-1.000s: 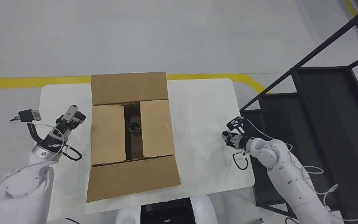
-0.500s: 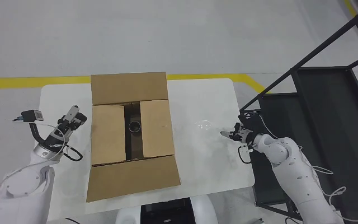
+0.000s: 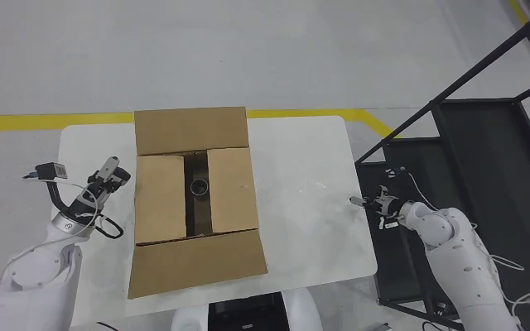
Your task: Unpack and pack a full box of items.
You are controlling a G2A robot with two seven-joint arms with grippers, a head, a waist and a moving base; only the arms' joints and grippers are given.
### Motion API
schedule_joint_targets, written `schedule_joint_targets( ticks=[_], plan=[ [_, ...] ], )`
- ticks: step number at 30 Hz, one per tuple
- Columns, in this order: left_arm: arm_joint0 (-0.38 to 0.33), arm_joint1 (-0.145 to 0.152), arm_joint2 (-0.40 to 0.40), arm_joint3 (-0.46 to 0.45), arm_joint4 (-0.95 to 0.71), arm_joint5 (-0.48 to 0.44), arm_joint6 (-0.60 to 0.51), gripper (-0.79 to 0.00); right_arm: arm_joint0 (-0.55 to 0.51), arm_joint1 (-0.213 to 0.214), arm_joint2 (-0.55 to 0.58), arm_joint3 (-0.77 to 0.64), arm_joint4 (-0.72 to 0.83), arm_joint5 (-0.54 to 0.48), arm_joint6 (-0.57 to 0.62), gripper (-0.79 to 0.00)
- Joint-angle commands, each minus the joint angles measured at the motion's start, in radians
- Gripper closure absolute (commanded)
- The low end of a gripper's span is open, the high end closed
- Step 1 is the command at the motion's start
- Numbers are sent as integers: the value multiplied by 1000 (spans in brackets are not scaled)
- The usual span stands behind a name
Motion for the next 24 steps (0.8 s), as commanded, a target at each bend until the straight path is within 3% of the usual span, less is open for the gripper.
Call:
schedule_joint_targets(
  ticks=[1, 24],
  plan=[
    [-3, 0, 2, 4, -1, 1, -2, -785, 3, 4, 8, 18, -17, 5, 10, -785],
    [-18, 0, 10, 15, 0, 5, -14, -785, 99, 17, -13, 204, -86, 7, -5, -785]
  ],
)
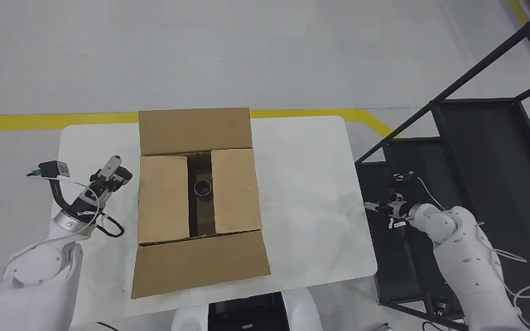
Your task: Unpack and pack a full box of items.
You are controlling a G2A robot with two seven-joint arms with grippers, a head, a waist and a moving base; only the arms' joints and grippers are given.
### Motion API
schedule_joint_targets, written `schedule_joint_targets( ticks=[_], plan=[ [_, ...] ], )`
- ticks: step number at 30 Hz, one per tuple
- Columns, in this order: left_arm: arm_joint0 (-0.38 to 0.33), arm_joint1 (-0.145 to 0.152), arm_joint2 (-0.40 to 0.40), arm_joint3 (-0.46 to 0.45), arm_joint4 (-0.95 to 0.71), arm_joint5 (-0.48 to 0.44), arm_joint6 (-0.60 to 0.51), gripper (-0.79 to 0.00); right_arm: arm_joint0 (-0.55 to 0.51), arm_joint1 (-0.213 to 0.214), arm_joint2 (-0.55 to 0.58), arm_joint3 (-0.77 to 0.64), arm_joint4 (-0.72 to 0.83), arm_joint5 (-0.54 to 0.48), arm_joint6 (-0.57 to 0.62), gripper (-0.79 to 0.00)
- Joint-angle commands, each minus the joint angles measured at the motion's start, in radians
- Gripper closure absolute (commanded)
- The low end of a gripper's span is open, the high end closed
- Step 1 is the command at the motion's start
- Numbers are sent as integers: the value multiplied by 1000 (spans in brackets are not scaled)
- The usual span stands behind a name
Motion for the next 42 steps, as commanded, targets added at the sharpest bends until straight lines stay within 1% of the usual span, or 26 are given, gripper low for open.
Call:
schedule_joint_targets(
  ticks=[1, 4, 5, 6, 10, 12, 15, 18, 21, 27, 30, 32, 34, 38, 42],
  plan=[
    [-1, 0, 1, 1, 0, 0, 0, -785, -1, 2, 5, -4, -8, 5, -8, -785],
    [-3, 0, 1, 1, 1, -2, 1, -785, -8, 5, 18, -29, -8, 6, -38, -785],
    [-3, 0, 1, 1, 1, -2, 0, -785, -14, 4, 24, -48, 22, -4, -57, -785],
    [-3, 0, 1, 2, 2, -4, 1, -785, -23, 2, 30, -69, 69, -18, -74, -785],
    [-4, 0, 0, 4, -1, -4, 6, -785, -65, -5, 29, -206, 226, -72, -81, -785],
    [-5, 0, -1, 5, -2, -5, 8, -785, -81, -11, 13, -281, 329, -95, -77, -785],
    [-3, 0, -5, 5, -5, -11, 15, -785, -86, -17, -27, -380, 410, -104, -64, -785],
    [4, 0, -15, 1, -9, -14, 22, -785, -71, -26, -87, -450, 463, -112, -68, -785],
    [14, 1, -28, -7, -9, -15, 29, -785, -40, -36, -154, -491, 490, -111, -77, -785],
    [33, 2, -46, -25, -12, -16, 36, -785, 53, -61, -308, -515, 471, -110, -94, -785],
    [42, 2, -53, -35, -13, -16, 38, -785, 101, -75, -383, -518, 486, -114, -104, -785],
    [49, 2, -60, -40, -13, -17, 41, -785, 126, -86, -429, -532, 540, -122, -108, -785],
    [54, 2, -67, -43, -13, -18, 44, -785, 149, -94, -477, -549, 600, -121, -75, -785],
    [59, 2, -69, -41, -12, -20, 48, -785, 195, -114, -573, -587, 686, -57, -32, -785],
    [57, 1, -63, -37, 2, -20, 55, -785, 247, -143, -687, -612, 710, 51, -29, -785]
  ],
)
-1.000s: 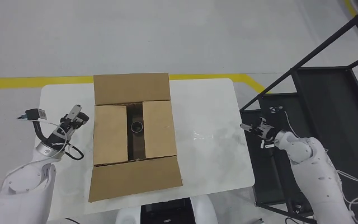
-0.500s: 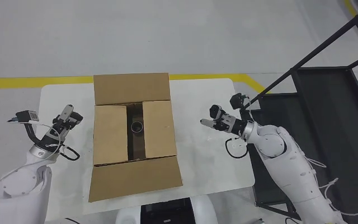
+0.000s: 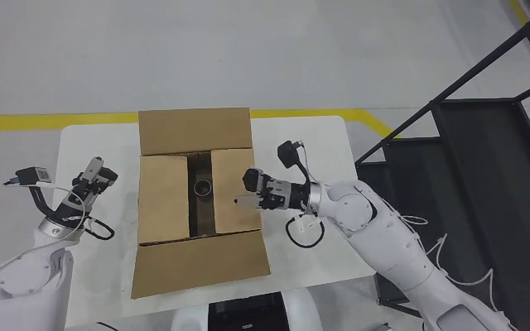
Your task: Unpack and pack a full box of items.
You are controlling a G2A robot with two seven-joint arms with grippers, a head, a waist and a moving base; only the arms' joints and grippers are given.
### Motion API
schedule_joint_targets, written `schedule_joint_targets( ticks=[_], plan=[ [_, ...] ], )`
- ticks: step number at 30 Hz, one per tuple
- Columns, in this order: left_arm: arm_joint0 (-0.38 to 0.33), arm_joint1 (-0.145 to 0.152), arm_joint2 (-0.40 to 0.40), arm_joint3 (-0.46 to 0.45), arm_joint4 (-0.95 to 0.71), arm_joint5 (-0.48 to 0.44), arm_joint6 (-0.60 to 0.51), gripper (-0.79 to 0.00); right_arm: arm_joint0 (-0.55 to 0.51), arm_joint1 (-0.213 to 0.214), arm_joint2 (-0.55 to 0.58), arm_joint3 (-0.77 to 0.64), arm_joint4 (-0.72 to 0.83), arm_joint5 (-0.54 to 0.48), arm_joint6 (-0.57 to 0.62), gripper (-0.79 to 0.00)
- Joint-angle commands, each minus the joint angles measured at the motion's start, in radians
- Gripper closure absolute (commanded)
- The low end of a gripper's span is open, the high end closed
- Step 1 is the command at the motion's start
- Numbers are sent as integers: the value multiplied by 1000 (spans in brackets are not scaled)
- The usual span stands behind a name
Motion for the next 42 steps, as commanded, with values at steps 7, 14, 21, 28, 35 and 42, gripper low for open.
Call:
schedule_joint_targets(
  ticks=[7, 14, 21, 28, 35, 42],
  plan=[
    [2, 1, -13, -9, 21, 6, 9, -785, 149, -83, -250, 65, 36, 235, -8, -785],
    [28, 2, -36, -31, 6, 16, 10, -785, 257, -168, -383, 193, 156, 305, -36, -785],
    [30, 1, -35, -34, -9, 14, 0, -785, 266, -177, -392, 206, 176, 308, -36, -785],
    [31, 1, -36, -33, -3, 22, 5, -785, 266, -177, -392, 206, 176, 308, -36, -785],
    [5, 5, -41, -16, 53, 75, -7, -785, 230, -177, -360, 185, 258, 379, -33, -785],
    [-33, 14, -46, -1, 136, 83, -56, -785, 309, -221, -412, 247, 273, 480, 20, -785]
  ],
)
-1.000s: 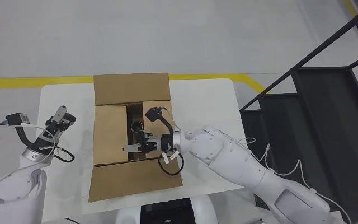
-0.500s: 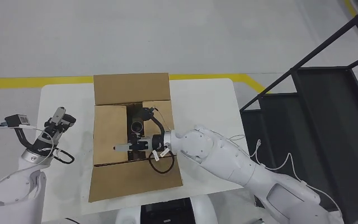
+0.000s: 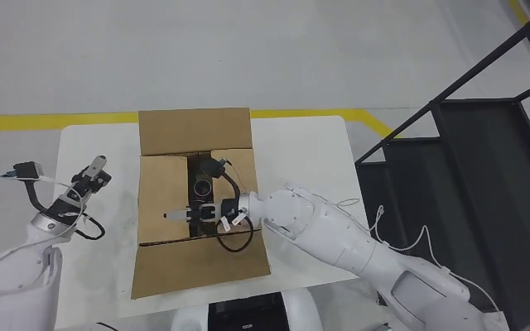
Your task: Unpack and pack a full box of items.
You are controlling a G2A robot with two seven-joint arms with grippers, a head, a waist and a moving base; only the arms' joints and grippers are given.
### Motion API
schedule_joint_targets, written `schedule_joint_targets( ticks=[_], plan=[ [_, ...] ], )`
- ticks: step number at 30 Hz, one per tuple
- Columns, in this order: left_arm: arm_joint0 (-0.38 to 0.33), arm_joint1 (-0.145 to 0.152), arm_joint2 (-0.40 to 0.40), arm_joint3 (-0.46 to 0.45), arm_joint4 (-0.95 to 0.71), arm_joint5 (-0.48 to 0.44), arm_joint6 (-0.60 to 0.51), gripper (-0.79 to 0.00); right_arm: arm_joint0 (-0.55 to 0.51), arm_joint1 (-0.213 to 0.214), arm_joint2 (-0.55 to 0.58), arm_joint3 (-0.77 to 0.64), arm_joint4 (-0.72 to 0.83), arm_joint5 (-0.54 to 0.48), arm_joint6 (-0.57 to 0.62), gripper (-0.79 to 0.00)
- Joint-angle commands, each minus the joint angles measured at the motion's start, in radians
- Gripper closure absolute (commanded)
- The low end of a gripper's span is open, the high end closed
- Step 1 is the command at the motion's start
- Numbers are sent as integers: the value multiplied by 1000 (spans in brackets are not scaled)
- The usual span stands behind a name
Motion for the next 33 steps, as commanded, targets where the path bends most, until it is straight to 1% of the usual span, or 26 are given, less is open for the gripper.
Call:
schedule_joint_targets(
  ticks=[1, 5, 9, 13, 15, 18, 21, 23, 26, 29, 33],
  plan=[
    [-6, 2, -6, 3, 0, 3, -5, -785, 28, -17, -22, 33, -10, 45, -3, -785],
    [-10, 4, -11, 6, -1, 1, -15, -785, 61, -52, -65, 90, -2, 93, -10, -785],
    [-10, 5, -12, 8, -4, 0, -24, -785, 91, -83, -94, 142, -9, 117, -13, -785],
    [-8, 6, -16, 6, -4, -5, -25, -785, 99, -109, -106, 181, 16, 96, -11, -785],
    [-7, 6, -18, 3, -9, -10, -19, -785, 96, -120, -103, 193, 50, 57, -10, -785],
    [-3, 5, -22, -1, -24, -20, -1, -785, 80, -135, -80, 203, 125, -52, -25, -785],
    [0, 4, -24, -6, -37, -26, 24, -785, 90, -143, -74, 208, 97, -98, -36, -785],
    [0, 2, -22, -8, -53, -29, 42, -785, 97, -150, -75, 201, 79, -151, -35, -785],
    [-2, -1, -19, -11, -69, -35, 68, -785, 115, -169, -86, 200, 62, -203, -43, -785],
    [-1, -4, -15, -19, -96, -45, 90, -785, 145, -203, -116, 217, 64, -256, -44, -785],
    [5, -6, -27, -37, -134, -59, 112, -785, 201, -273, -177, 290, 90, -330, -42, -785]
  ],
)
